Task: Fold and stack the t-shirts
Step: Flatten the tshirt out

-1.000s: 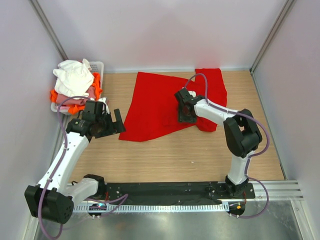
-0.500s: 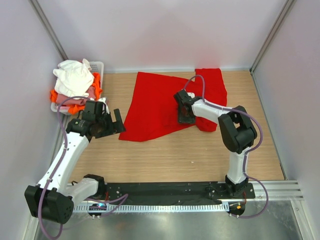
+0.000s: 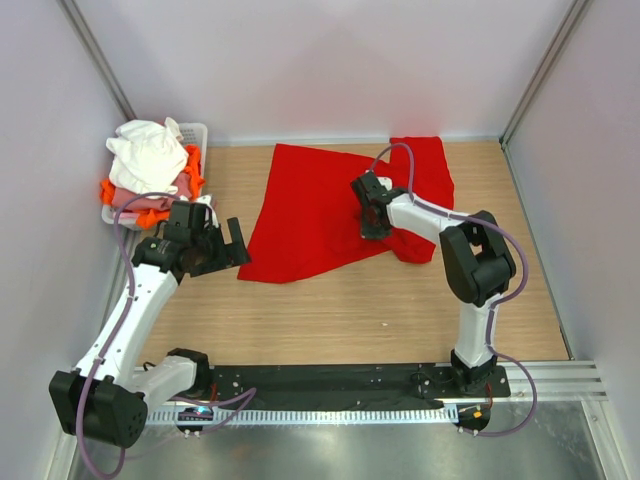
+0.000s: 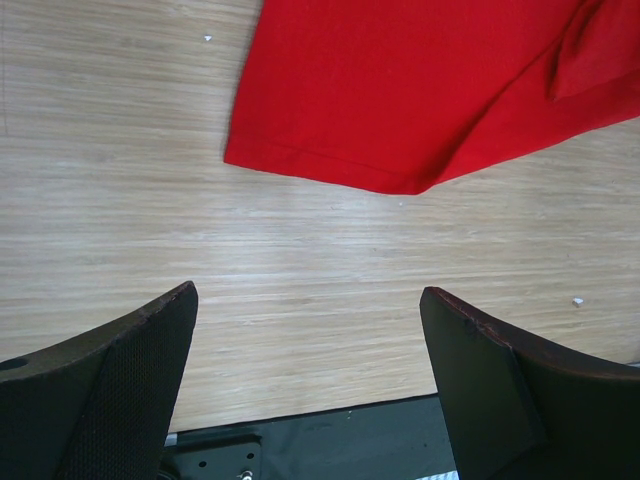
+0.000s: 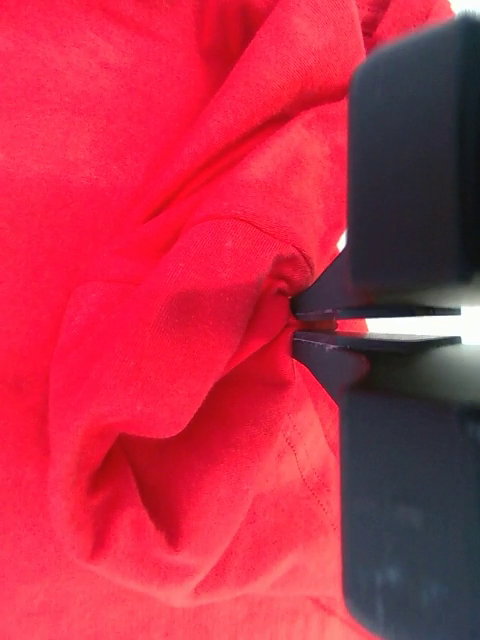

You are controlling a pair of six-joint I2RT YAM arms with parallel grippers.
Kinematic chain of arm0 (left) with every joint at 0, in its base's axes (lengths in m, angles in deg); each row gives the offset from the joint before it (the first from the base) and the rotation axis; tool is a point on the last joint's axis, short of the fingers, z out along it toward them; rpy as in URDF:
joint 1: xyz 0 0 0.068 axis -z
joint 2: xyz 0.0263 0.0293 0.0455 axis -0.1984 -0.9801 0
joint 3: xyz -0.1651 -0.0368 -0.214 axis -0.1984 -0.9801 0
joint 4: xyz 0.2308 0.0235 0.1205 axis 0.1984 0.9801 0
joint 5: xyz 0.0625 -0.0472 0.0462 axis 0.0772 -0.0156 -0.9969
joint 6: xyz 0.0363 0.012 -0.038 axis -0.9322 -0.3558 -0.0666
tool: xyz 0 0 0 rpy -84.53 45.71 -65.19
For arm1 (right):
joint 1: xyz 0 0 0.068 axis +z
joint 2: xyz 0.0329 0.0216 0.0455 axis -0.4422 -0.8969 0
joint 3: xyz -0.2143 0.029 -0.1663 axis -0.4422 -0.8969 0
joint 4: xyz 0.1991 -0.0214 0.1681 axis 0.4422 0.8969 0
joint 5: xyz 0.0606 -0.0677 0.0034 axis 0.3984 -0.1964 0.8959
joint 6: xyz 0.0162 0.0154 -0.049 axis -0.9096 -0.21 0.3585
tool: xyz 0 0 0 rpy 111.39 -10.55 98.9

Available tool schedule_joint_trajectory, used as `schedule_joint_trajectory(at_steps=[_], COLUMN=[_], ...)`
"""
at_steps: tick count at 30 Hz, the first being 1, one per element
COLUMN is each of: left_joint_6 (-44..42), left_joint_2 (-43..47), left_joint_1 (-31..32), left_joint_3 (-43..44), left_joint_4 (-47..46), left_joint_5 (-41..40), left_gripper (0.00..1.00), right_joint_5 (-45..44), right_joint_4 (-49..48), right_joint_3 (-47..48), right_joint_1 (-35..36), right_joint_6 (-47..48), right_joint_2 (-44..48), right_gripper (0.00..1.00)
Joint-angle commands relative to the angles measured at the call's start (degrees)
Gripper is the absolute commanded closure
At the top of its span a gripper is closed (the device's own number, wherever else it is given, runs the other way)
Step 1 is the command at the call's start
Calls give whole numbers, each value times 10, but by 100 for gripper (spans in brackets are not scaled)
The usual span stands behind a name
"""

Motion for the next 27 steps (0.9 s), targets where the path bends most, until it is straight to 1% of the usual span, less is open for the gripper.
schedule_joint_trajectory(at_steps=[1,3,6,10,11,13,14,15,17,18,20,21,26,27], left_joint_6=[-2,-2,-2,-2,-2,-2,-2,-2,-2,-2,-2,-3,-1,-1], left_joint_2=[7,7,8,14,16,21,21,24,30,33,40,41,52,53], left_joint_1=[-2,-2,-3,-3,-3,-2,-3,-3,-3,-3,-3,-3,-4,-3], left_joint_3=[-3,-3,-2,-3,-3,-2,-3,-3,-3,-3,-2,-2,-3,-2], left_joint_4=[-16,-16,-15,-19,-18,-19,-19,-19,-20,-20,-20,-20,-20,-18], left_joint_5=[-4,-4,-4,-3,-2,-2,-3,-2,-2,-5,-8,-8,-15,-17], left_gripper=[7,8,8,8,8,8,8,8,8,8,8,8,8,7], right_joint_5=[-7,-7,-12,-10,-9,4,16,50,84,93,99,101,119,125], right_joint_4=[2,12,50,115,129,167,178,191,204,223,245,269,348,379], right_joint_3=[23,25,14,-27,-37,-78,-92,-123,-159,-187,-214,-235,-269,-275], right_joint_1=[0,0,0,1,5,10,15,17,21,27,36,40,47,47], right_joint_6=[7,8,6,-25,-42,-62,-77,-81,-93,-106,-121,-135,-172,-176], right_joint_2=[11,19,58,150,196,244,286,312,354,397,438,475,594,634], right_gripper=[95,99,99,99,99,99,99,99,99,99,99,99,99,99])
